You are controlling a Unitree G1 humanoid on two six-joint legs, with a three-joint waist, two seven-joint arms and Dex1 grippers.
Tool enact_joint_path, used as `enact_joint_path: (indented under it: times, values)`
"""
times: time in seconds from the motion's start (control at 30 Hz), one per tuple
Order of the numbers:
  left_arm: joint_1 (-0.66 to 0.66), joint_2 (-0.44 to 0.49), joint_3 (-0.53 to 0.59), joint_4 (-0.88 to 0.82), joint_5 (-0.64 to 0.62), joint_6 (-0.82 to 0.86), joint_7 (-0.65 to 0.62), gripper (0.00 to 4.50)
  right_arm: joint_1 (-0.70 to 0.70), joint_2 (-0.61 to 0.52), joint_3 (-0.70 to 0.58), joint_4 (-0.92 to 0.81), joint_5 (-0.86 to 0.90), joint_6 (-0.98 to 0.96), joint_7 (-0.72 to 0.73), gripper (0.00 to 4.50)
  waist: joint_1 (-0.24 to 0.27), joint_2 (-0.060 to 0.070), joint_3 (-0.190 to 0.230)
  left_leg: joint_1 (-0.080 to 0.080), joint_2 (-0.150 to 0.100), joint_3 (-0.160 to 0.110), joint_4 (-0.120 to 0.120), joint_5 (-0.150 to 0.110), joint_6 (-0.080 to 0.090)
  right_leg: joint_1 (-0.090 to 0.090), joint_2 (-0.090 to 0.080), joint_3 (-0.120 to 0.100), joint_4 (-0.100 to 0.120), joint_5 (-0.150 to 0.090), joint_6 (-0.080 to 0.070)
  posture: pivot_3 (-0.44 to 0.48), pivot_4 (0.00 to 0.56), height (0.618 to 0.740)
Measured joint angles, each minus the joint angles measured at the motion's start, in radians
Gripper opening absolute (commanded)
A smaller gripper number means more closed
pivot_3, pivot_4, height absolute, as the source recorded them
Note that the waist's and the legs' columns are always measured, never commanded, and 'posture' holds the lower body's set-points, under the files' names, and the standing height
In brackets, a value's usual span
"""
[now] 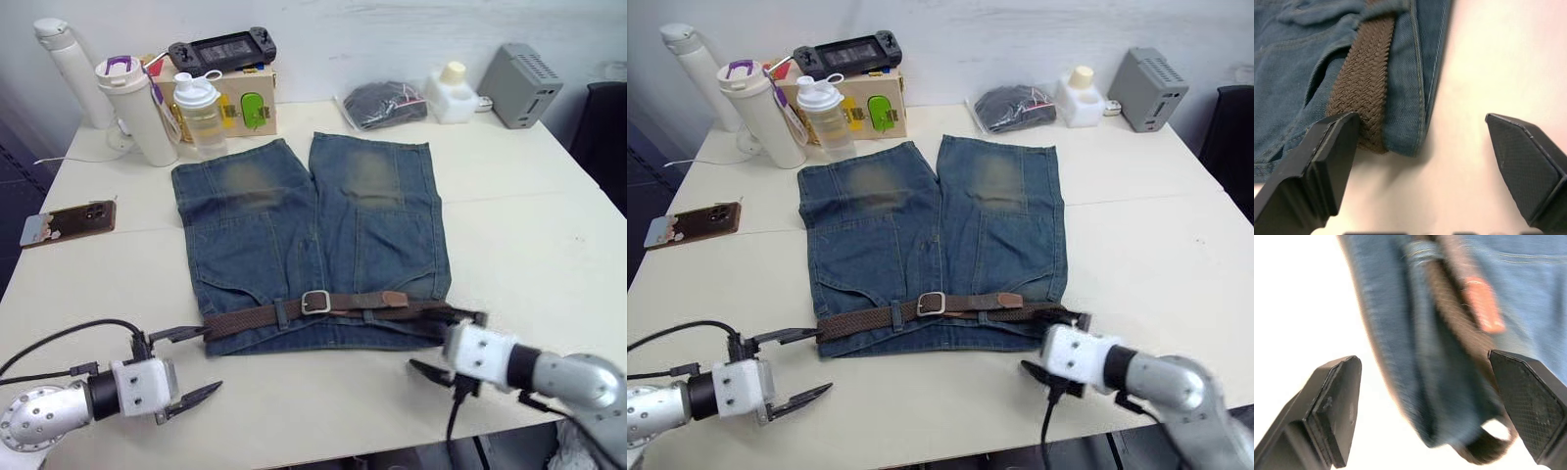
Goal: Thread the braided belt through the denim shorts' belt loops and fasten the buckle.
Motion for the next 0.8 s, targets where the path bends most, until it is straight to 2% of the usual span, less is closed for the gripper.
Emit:
enact_joint_path:
  times: [0.1, 0.27, 0.47, 0.8]
  values:
    - [-0.047, 0.047, 0.081, -0.046, -0.159, 0.172, -0.06, 4.5, -0.137, -0.06, -0.142, 0.038, 0.212, 0.154, 0.052, 4.47, 0.0, 0.003, 0.003, 0.0, 0.0, -0.001, 0.0, 0.001, -0.001, 0.0, 0.0, -0.001, 0.001, 0.0, -0.001, 0.0, 0.15, 0.687]
    - [-0.141, 0.059, 0.152, -0.104, -0.34, 0.383, -0.071, 4.5, -0.227, -0.077, -0.176, 0.096, 0.332, 0.254, 0.05, 4.47, 0.002, 0.005, 0.004, -0.002, 0.0, -0.002, -0.003, 0.001, -0.002, -0.001, 0.001, -0.002, -0.001, 0.0, -0.001, 0.0, 0.15, 0.687]
    - [-0.216, -0.003, 0.166, -0.113, -0.371, 0.497, -0.038, 4.5, -0.227, -0.076, -0.132, 0.129, 0.326, 0.254, 0.003, 4.47, 0.001, 0.005, 0.005, -0.004, -0.003, -0.001, -0.003, 0.001, -0.001, -0.001, 0.002, -0.002, -0.003, 0.003, 0.004, 0.0, 0.15, 0.687]
    - [-0.273, -0.071, 0.154, -0.132, -0.326, 0.545, -0.036, 4.5, -0.22, -0.076, -0.129, 0.134, 0.328, 0.256, -0.047, 4.47, 0.003, 0.004, 0.005, -0.003, -0.004, -0.001, -0.002, 0.003, -0.001, 0.0, 0.001, 0.0, -0.006, 0.004, 0.007, 0.0, 0.15, 0.687]
